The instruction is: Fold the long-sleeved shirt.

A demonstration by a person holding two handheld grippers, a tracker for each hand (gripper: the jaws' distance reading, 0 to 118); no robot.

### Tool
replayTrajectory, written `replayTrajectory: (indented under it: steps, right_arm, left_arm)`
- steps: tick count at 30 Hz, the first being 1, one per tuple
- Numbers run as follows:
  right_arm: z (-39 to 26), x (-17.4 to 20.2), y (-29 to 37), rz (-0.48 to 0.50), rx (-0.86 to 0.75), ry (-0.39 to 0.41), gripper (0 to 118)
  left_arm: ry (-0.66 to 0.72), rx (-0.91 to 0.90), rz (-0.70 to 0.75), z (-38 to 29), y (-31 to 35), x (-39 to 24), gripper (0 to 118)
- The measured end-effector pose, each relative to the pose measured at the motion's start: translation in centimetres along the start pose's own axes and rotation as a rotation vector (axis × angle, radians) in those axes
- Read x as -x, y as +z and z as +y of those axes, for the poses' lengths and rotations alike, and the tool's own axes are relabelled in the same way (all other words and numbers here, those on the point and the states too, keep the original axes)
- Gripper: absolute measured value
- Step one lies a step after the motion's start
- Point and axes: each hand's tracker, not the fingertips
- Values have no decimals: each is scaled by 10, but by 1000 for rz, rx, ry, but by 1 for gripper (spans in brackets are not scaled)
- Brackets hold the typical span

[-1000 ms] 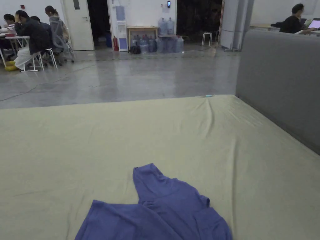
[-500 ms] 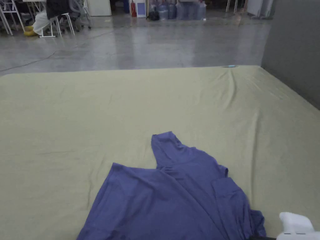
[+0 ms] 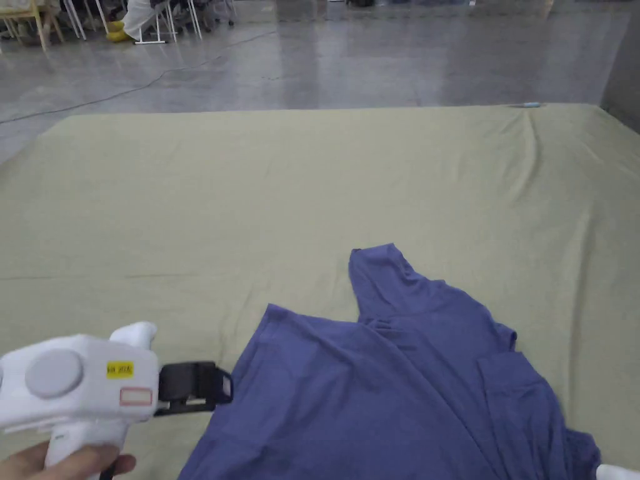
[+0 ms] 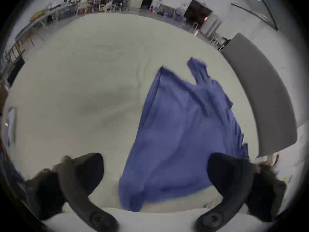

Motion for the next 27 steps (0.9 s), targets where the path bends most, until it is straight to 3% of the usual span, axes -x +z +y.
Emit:
replayTrajectory:
  steps: [5,11,13,14,15,16,17,18,19,20,21,22,23,27]
  right_arm:
    - [11,-5,-11,-8,7,-16,0]
    - [42,-21,-23,-78,-19,-35,0]
    - [61,-28,-30,-120,-22,-26,0]
    - [72,-31,-36,-138,-25,-20,0]
    - [84,-33,-42,-157,-27,-7,0]
    - [100,-34,-50,-193,-32,37,0]
    - [114,-35,-58,-220,-45,73,0]
    - [135,-37,-70,-240,-60,112,0]
    - [157,-39,-82,-242,-67,143,2]
    - [176,-42,-94,-241,-59,151,18]
    - [201,-46,-109,-236,-45,131,68]
    - [224,-50,-122,-233,-11,105,101]
    - [242,-54,-136,-211,20,68,112]
    - [294,-67,-187,-178,114,-62,112]
  left_arm:
    - [-49,2,136,89,-92,-32,115]
    - [-61,18,226,126,-176,-52,111]
    - [-130,31,283,122,-191,-63,94]
    - [-203,52,341,117,-193,-68,78]
    - [-287,63,429,112,-197,-74,74]
    - [-301,25,407,108,-191,-78,59]
    - [-267,15,385,108,-186,-81,23]
    - [-253,23,344,106,-179,-86,0]
    - [-251,26,349,103,-174,-90,0]
    - [-254,19,364,101,-170,-91,0]
    - [-257,30,357,100,-165,-89,0]
    - [-232,20,310,100,-157,-86,0]
    - [-208,12,288,100,-149,-81,0]
    - [-88,-71,249,95,-101,-61,0]
